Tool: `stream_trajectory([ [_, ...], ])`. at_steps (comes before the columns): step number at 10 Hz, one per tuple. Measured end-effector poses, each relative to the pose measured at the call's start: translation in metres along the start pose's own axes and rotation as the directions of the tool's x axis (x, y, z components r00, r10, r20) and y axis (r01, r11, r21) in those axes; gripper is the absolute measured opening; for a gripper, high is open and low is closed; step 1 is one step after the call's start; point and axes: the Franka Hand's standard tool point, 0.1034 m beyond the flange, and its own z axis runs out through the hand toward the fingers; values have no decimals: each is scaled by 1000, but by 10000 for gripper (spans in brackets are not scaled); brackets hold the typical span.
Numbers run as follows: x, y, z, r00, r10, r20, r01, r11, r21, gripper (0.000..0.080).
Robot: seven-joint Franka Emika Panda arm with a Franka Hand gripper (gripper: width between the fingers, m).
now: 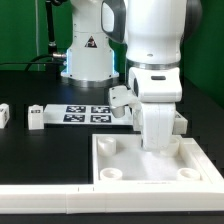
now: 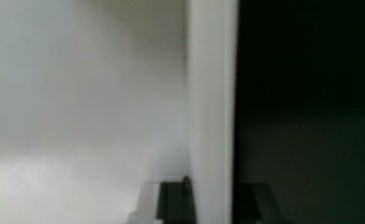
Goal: Assemble square table
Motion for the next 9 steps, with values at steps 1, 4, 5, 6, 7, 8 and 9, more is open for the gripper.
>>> stream_trajectory([
  [1, 0, 0, 0, 1000, 0, 0, 0, 1000, 1, 186],
  [4, -1, 1, -1, 1000, 2, 1, -2, 1000, -1, 466],
  [5, -2, 2, -9, 1000, 17, 5, -17, 1000, -4, 466],
  [6, -2, -1, -21, 999, 50, 8, -49, 999, -18, 606],
  [7, -1, -9, -34, 996, 91, 12, -91, 995, -28, 641],
  [8, 1, -18, -44, 988, 153, 14, -153, 988, -36, 647],
  [9, 5, -26, -54, 972, 237, 12, -236, 971, -47, 647],
])
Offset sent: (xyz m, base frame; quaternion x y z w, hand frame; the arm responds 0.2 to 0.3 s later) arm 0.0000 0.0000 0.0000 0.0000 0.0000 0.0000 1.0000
